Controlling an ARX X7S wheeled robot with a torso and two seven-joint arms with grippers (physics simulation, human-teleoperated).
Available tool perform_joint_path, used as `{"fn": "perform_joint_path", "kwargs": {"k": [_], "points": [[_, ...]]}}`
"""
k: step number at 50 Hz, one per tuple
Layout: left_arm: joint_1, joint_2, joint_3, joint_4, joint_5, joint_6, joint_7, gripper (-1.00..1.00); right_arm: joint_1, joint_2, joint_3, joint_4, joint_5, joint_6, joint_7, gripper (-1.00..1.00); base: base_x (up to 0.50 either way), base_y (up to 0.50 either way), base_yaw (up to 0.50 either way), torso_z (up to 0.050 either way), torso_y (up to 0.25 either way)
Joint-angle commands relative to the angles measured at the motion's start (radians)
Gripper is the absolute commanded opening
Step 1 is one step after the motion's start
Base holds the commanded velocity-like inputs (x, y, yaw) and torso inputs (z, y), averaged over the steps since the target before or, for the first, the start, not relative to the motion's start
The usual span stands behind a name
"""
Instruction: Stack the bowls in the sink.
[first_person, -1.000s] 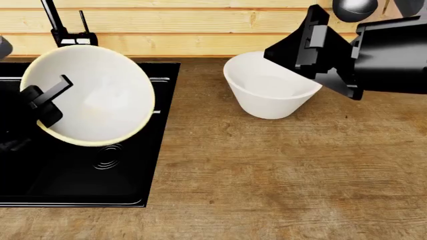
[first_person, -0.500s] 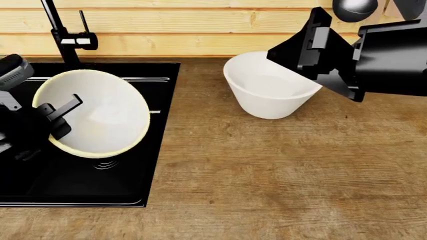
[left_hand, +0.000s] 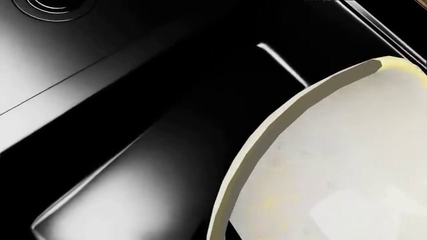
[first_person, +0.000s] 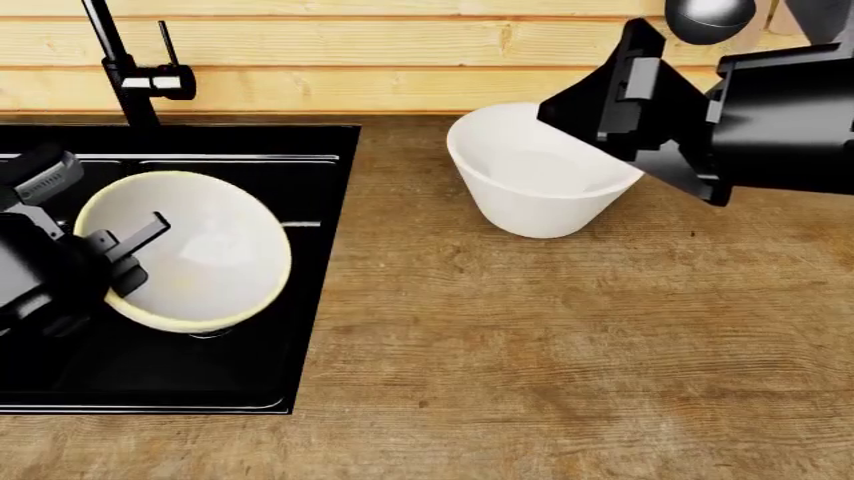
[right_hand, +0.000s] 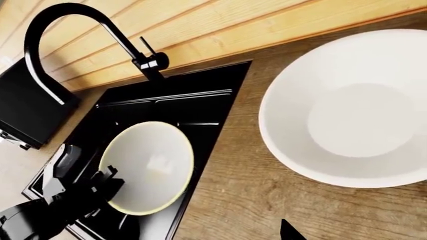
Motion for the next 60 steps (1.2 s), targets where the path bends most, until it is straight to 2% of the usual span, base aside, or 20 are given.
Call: {"fn": "perform_joint_path", "kwargs": {"k": [1,12,13,34,49,60], "points": [[-0.038,0.025,0.04,-0.089,0.022,-0.043,0.023,-1.0,-0.004,-0.005,-0.006,0.01,-0.011,0.001,-0.008,1.0,0.0,0.0,0.0,0.0,0.0],[-0.048,0.037,0.066,-0.133,0.053,-0.053,0.031,-1.0,-0.01,0.0,-0.005,0.011,-0.018,-0.004,-0.015,1.0,0.0,0.0,0.0,0.001,0.0],[-0.047,0.036,0.067,-0.134,0.053,-0.053,0.031,1.0,-0.01,0.0,-0.005,0.012,-0.019,-0.004,-0.016,1.0,0.0,0.0,0.0,0.0,0.0],[-0.052,0.02,0.064,-0.113,0.026,-0.063,0.004,1.0,-0.02,0.011,0.003,0.005,-0.025,-0.016,-0.031,1.0,0.0,0.0,0.0,0.0,0.0],[-0.122,-0.051,0.022,0.017,-0.03,-0.078,-0.093,1.0,-0.021,0.015,0.004,0.013,-0.03,-0.021,-0.04,1.0,0.0,0.0,0.0,0.0,0.0],[-0.193,-0.042,0.002,0.121,-0.109,-0.087,-0.143,1.0,-0.029,0.017,0.003,0.026,-0.042,-0.043,-0.036,1.0,0.0,0.0,0.0,0.0,0.0]]}}
